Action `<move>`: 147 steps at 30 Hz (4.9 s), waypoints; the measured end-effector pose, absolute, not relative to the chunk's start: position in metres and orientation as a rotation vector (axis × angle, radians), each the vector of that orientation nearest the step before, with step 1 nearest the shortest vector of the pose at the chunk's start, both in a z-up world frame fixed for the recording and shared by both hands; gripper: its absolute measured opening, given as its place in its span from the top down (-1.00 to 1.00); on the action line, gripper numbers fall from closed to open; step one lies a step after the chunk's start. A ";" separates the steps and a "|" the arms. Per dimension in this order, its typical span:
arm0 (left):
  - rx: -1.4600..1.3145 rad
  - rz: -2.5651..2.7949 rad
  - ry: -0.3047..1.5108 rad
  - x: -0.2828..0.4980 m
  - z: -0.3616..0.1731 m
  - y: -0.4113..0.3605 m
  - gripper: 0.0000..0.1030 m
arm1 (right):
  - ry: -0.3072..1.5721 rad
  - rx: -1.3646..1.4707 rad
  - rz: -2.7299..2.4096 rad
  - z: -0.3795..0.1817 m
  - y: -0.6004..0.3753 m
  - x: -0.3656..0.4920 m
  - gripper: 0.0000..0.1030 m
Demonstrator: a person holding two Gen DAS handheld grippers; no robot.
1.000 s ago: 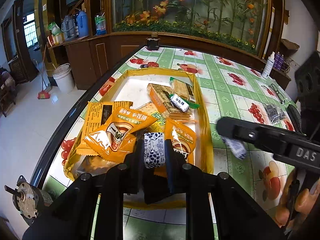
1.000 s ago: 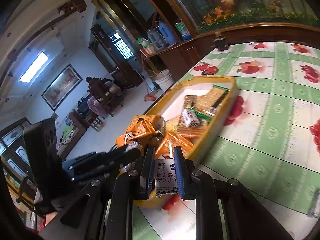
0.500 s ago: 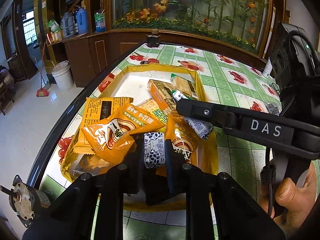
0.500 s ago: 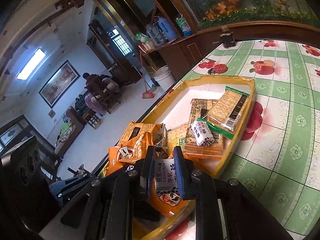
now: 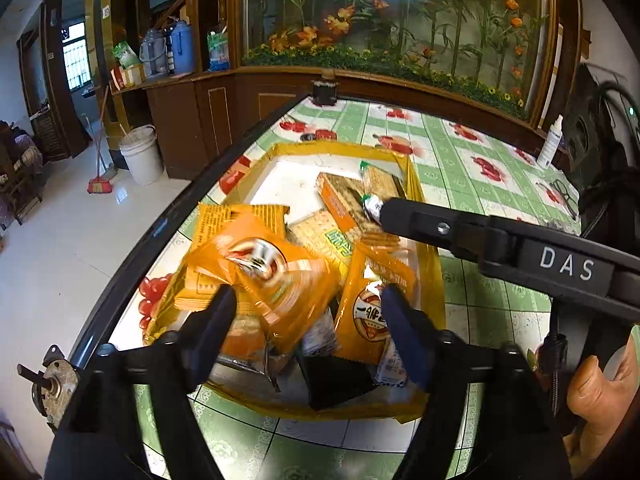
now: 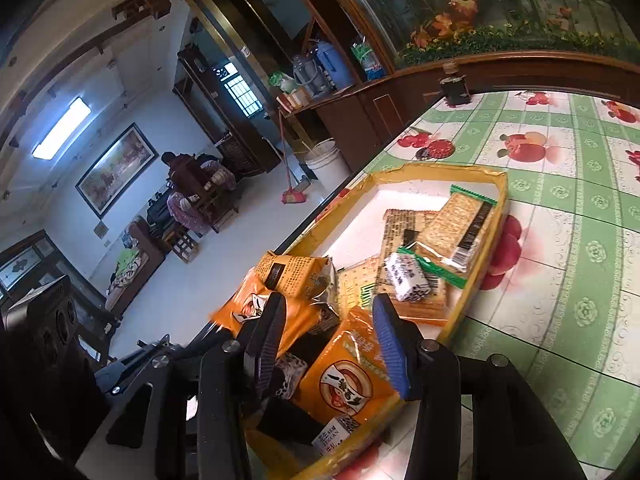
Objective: Organize snacks
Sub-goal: 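Withdraw both open grippers from the tray toward the remaining table items, then grasp the clear plastic bag with the right gripper while the left grasps the small white carton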
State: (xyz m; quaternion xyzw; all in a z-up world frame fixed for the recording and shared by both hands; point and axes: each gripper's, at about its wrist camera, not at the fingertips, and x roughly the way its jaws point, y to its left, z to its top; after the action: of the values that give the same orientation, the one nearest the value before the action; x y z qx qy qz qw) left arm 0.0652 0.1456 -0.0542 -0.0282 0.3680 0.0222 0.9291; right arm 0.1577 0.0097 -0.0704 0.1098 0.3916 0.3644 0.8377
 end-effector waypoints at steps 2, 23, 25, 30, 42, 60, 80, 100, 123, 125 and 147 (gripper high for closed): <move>-0.061 0.037 0.741 0.063 -0.050 0.145 -0.48 | 0.821 0.242 0.757 -0.068 0.000 0.157 0.07; 0.010 0.041 0.711 0.054 -0.038 0.118 -0.48 | 0.782 0.325 0.620 -0.062 -0.082 0.131 -0.43; 0.028 0.047 0.712 0.054 -0.038 0.114 -0.48 | 0.780 0.323 0.601 -0.061 -0.088 0.128 -0.50; 0.036 0.048 0.711 0.053 -0.036 0.109 -0.48 | 0.766 0.307 0.571 -0.056 -0.101 0.117 -0.59; 0.058 0.049 0.706 0.053 -0.035 0.100 -0.51 | 0.761 0.291 0.466 -0.063 -0.157 0.090 -0.63; 0.106 -0.191 0.797 0.054 -0.059 0.008 -0.51 | 0.776 0.342 0.238 -0.086 -0.268 0.059 -0.65; 0.202 -0.319 0.847 0.074 -0.079 -0.102 -0.51 | 0.776 0.315 0.144 -0.078 -0.302 0.074 -0.69; 0.057 -0.337 0.945 0.123 -0.103 -0.110 -0.50 | 0.910 0.182 0.069 -0.103 -0.269 0.195 -0.70; 0.112 -0.345 0.935 0.124 -0.109 -0.121 -0.50 | 0.845 0.218 0.068 -0.094 -0.292 0.175 0.18; 0.112 -0.351 0.931 0.123 -0.109 -0.119 -0.38 | 0.834 0.231 0.071 -0.091 -0.295 0.170 0.20; 0.085 -0.335 0.909 0.103 -0.100 -0.084 0.80 | 0.820 0.321 0.078 -0.091 -0.304 0.143 -0.32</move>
State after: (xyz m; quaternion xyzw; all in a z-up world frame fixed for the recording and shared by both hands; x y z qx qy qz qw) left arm 0.1033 -0.0836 -0.0999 0.0410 0.4366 -0.1612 0.8842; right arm 0.1434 -0.3036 -0.0909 0.1553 0.3970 0.0377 0.9038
